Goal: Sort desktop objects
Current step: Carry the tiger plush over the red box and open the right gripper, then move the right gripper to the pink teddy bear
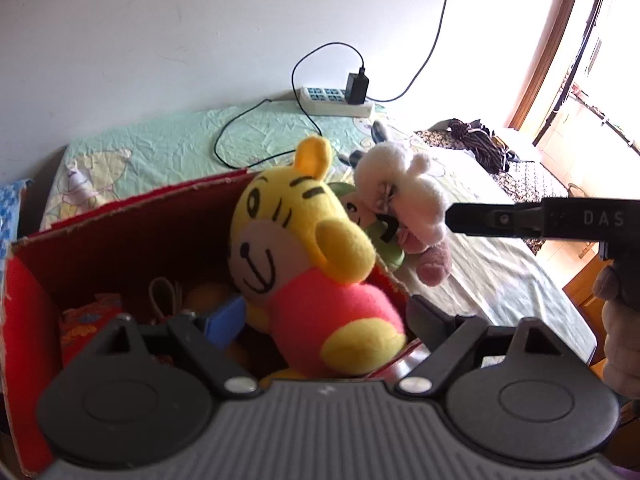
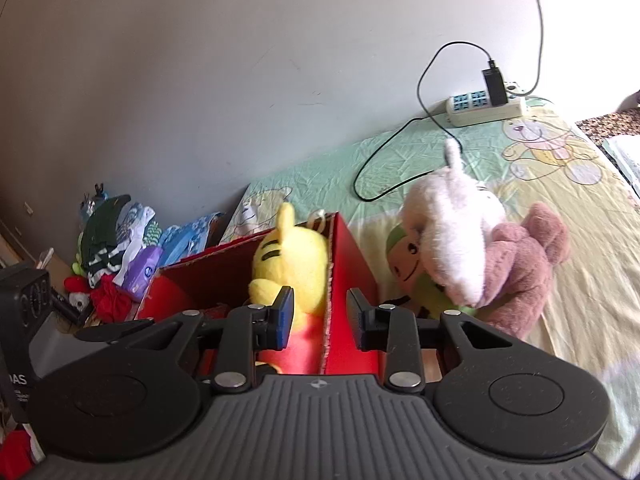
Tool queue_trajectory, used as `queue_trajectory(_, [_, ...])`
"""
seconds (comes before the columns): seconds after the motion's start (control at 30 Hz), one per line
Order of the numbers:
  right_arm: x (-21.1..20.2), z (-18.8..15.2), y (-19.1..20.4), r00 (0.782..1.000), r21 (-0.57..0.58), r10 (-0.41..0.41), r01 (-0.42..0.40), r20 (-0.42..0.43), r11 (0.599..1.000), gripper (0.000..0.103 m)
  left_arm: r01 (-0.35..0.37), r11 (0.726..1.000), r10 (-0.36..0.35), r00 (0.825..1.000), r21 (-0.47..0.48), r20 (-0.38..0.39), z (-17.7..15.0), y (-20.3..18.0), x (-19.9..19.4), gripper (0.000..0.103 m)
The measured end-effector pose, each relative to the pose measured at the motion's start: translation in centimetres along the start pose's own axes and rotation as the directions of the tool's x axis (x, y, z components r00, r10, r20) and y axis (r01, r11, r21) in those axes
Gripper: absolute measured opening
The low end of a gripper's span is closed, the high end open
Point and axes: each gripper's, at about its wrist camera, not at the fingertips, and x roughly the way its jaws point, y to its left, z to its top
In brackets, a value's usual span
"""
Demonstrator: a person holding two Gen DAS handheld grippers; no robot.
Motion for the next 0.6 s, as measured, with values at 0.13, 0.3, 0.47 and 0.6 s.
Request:
queue_trajectory(0.13, [-0.8,0.5,-3.9,0.998,0.117,-0.061,0.058,0.022,0.991,0.033,0.068,0.998,-0.067,0.997,-0.02,0.028,1.2,-1.4,-0.7,0.089])
queue_trajectory(0.3, [-0.5,0.8,-9.0,0.989,0.236,-0.15,0.15,-0.02,0.96,0.033,0.148,0.989,-0.149,0.989,0.011,0.018,2.0,-6.5,1.7,0.088])
queue_trajectory(0.47, [0.3,0.9,-15.7,0.99,0.426,-0.102,0.136,-0.102,0.895,0.033,0.172,0.984,-0.171,0.985,0.038,-0.012,3.0,-11.0,5.3,0.088])
queue_trajectory(0.6, [1.3,1.5,-19.1,0.988,0.482,-0.032,0.1,-0.148,0.87,0.034,0.178,0.984,-0.177,0.983,0.02,-0.055,2.9,-13.0,9.1,0.088])
